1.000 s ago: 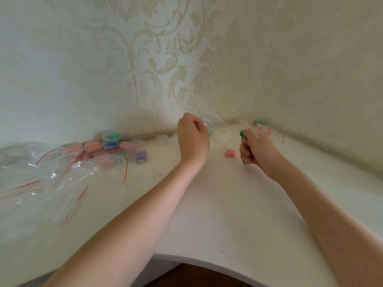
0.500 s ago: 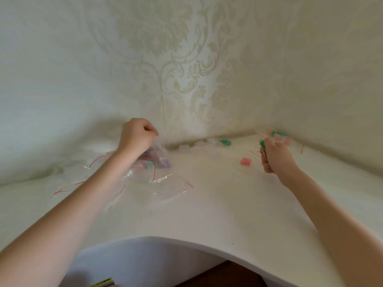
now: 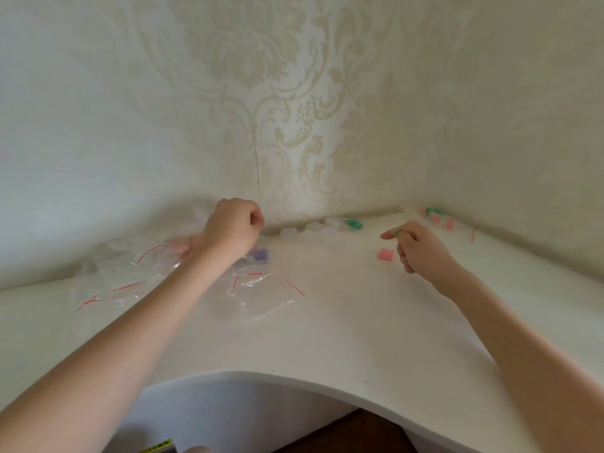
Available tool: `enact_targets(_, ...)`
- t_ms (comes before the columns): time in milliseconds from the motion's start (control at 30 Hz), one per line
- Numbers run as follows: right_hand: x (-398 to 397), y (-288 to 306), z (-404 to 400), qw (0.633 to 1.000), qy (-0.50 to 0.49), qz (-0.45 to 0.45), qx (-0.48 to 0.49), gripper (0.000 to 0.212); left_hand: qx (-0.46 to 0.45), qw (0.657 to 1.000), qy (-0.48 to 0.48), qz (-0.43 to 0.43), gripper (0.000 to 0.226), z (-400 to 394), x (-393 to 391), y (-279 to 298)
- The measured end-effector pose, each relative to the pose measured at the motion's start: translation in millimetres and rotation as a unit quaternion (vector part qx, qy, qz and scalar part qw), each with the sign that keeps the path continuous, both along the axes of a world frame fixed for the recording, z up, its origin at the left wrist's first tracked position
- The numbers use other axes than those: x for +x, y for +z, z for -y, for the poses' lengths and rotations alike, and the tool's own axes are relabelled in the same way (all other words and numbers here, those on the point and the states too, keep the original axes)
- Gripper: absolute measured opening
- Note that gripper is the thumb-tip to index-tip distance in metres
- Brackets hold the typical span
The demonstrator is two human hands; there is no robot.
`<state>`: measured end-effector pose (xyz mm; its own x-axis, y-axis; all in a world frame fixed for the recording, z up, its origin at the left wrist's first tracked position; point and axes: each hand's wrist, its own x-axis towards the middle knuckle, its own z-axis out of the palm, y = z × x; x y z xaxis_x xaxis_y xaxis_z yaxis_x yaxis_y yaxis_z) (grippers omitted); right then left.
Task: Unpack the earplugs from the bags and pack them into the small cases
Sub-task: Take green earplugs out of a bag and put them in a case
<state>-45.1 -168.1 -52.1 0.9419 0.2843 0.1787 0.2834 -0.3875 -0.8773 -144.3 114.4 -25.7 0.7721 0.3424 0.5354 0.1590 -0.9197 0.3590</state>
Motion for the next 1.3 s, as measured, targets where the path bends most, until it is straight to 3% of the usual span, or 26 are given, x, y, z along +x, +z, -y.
enact_targets(233, -0.5, -0.1, -2.1, 0.999, -0.007, -0.036, 0.029, 0.035, 0.131, 0.975, -0.016, -0.177, 0.036, 48.5, 65.4, -33.2)
enact_targets(367, -1.6, 4.1, -4.5, 0.986, -0.025, -0.119, 0.115, 0.031, 0.168, 0.963, 0.069, -0.197, 0.035, 56.5, 80.2, -53.7)
enact_targets(433, -0.1, 3.9, -5.2, 0.983, -0.038, -0.136, 0.121, 0.031, 0.208, 0.953, 0.099, -0.197, 0.03, 55.5, 85.8, -52.0)
enact_targets(533, 2.7, 2.5, -6.6, 0.984, -0.029, -0.143, 0.101, 0.039, 0.192, 0.952, 0.108, -0.214, 0.023, 48.3, 90.3, -51.6)
enact_targets(633, 4.3, -3.6, -9.5, 0.993, -0.016, -0.099, 0.057, 0.047, 0.156, 0.96, 0.125, -0.195, 0.029, 48.4, 89.7, -54.7)
enact_targets(700, 4.6, -7.3, -11.1, 0.998, -0.014, -0.058, 0.026, 0.045, 0.095, 0.983, 0.099, -0.124, 0.032, 55.5, 86.2, -51.7)
enact_targets(767, 4.2, -8.2, -12.0, 1.0, -0.008, -0.013, 0.006, 0.035, 0.052, 0.999, 0.01, -0.007, 0.032, 67.4, 79.8, -45.5)
enact_targets(867, 1.1, -7.2, -13.9, 0.999, 0.012, 0.025, 0.017, 0.031, 0.028, 0.985, -0.138, 0.097, 0.041, 87.0, 68.9, -43.1)
enact_targets(1000, -3.6, -4.2, -19.5, 0.998, 0.003, 0.064, -0.003, 0.032, 0.008, 0.965, -0.24, 0.108, 0.047, 102.3, 64.5, -46.4)
enact_targets(1300, -10.6, -4.7, -22.9, 0.989, 0.0, 0.109, -0.103, 0.033, 0.075, 0.949, -0.294, 0.091, 0.042, 111.9, 60.3, -48.4)
